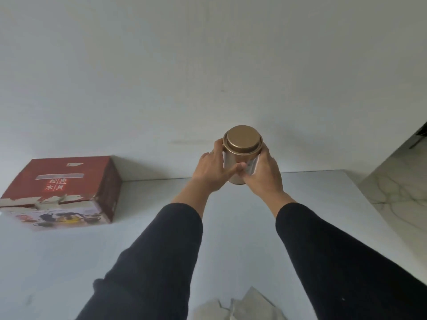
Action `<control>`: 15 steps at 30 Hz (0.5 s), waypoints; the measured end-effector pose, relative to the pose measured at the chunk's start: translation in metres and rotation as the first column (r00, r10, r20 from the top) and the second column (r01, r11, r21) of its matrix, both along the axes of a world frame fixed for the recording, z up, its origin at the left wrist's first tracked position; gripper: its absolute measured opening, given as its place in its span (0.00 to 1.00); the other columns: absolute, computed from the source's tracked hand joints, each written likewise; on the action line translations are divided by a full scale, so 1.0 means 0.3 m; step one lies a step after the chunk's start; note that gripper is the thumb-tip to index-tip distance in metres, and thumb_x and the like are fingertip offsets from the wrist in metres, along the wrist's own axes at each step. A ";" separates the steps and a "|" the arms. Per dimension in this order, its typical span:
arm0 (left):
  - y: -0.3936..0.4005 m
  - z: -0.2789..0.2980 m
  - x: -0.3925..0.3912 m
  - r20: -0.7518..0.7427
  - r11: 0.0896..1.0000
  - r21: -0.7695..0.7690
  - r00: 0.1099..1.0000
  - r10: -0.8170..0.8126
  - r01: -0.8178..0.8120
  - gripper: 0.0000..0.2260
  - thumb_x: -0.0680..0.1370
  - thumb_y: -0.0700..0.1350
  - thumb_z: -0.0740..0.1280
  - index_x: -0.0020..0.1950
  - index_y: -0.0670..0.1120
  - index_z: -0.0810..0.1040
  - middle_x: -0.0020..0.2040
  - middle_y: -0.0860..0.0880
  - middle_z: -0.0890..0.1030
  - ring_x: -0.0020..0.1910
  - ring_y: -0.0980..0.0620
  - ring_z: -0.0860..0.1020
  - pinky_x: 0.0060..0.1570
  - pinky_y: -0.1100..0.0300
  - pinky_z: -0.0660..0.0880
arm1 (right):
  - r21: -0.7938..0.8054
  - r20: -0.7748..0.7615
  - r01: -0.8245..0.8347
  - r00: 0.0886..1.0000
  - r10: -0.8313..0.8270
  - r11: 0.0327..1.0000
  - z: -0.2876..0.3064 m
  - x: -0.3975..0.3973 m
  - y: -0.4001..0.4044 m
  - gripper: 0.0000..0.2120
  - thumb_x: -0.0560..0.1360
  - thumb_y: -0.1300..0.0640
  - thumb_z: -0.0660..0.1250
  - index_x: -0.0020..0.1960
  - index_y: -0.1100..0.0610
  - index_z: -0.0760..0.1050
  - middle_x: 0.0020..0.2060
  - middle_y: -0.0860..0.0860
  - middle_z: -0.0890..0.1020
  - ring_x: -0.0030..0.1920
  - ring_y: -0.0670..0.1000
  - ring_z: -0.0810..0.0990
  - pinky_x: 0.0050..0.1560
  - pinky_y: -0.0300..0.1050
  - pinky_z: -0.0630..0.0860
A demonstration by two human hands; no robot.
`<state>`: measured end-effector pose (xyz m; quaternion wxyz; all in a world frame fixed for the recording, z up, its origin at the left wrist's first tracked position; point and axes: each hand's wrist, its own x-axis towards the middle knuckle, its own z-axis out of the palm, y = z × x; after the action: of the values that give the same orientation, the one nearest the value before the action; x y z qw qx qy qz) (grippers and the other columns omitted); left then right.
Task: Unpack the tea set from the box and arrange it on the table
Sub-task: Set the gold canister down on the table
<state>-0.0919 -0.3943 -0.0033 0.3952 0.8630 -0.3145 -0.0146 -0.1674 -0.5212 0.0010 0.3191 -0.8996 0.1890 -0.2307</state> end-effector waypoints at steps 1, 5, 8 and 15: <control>-0.074 -0.018 -0.016 -0.011 1.000 0.009 1.000 -0.004 0.005 0.36 0.72 0.65 0.66 0.71 0.47 0.58 0.63 0.49 0.76 0.59 0.43 0.75 0.57 0.51 0.71 | 0.011 -0.016 0.006 1.000 -0.006 1.000 -0.014 -0.021 -0.071 0.38 0.68 0.46 0.73 0.72 0.50 0.58 0.65 0.48 0.73 0.63 0.56 0.73 0.59 0.53 0.74; -0.341 -0.095 -0.065 -0.078 0.998 0.062 0.997 0.003 0.002 0.36 0.71 0.66 0.66 0.70 0.49 0.57 0.64 0.49 0.75 0.60 0.42 0.73 0.56 0.48 0.73 | 0.062 -0.069 0.019 0.997 -0.014 0.998 -0.068 -0.090 -0.324 0.38 0.68 0.49 0.74 0.72 0.52 0.59 0.64 0.50 0.74 0.63 0.55 0.73 0.59 0.48 0.72; -0.502 -0.150 -0.095 -0.118 0.996 0.093 0.993 0.004 0.007 0.36 0.71 0.66 0.66 0.70 0.50 0.56 0.63 0.48 0.75 0.60 0.42 0.73 0.56 0.47 0.74 | 0.096 -0.101 0.037 0.995 -0.027 0.995 -0.115 -0.123 -0.474 0.38 0.68 0.49 0.74 0.72 0.52 0.58 0.64 0.50 0.74 0.62 0.55 0.74 0.56 0.46 0.72; -0.716 -0.269 -0.107 -0.171 0.986 0.164 0.984 0.048 -0.020 0.34 0.72 0.62 0.68 0.69 0.49 0.57 0.61 0.47 0.76 0.59 0.43 0.73 0.54 0.48 0.74 | 0.202 -0.119 0.023 0.993 0.002 0.979 -0.239 -0.127 -0.676 0.38 0.68 0.52 0.75 0.71 0.52 0.59 0.64 0.49 0.74 0.63 0.52 0.74 0.54 0.40 0.70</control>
<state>-0.1241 -0.6092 -0.0840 0.3501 0.8928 -0.2617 -0.1088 -0.2056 -0.7238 -0.0706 0.3962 -0.8734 0.2350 -0.1578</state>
